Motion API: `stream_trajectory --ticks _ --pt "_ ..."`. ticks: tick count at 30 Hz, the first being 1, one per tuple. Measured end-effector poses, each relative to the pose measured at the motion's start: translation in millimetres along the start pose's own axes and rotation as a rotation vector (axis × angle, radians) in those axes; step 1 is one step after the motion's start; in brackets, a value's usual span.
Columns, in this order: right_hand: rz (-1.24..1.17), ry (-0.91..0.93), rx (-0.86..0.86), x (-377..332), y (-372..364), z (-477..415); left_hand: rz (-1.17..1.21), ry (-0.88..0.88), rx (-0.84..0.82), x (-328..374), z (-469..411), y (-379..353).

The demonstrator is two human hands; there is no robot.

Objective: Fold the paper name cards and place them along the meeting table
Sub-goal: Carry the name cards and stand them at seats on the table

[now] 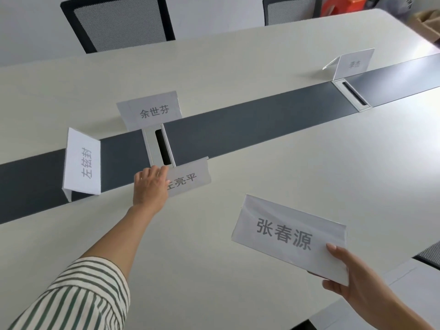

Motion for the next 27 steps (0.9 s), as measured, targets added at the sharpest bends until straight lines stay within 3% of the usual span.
stream_trajectory --ticks 6,11,19,24,27 --pt "-0.016 0.031 -0.013 1 8 15 -0.07 0.045 -0.031 8 1 4" --pt "-0.055 0.055 0.004 5 21 27 0.295 -0.031 0.095 81 27 30" --pt "-0.121 0.107 0.059 26 73 73 1.148 0.169 -0.236 235 119 38" --pt "-0.13 0.159 0.072 56 134 120 1.383 0.165 -0.537 346 205 38" --pt "-0.154 0.169 0.095 85 185 153 1.376 0.134 -0.635 405 251 24"
Point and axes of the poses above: each hand's wrist, its own z-axis away from the middle knuckle, its own y-axis out of the back of the hand, x = y × z, the point moved 6 cm from there along -z, towards the middle knuckle, and after that the axes turned 13 degrees about z, right-handed, at the moved point
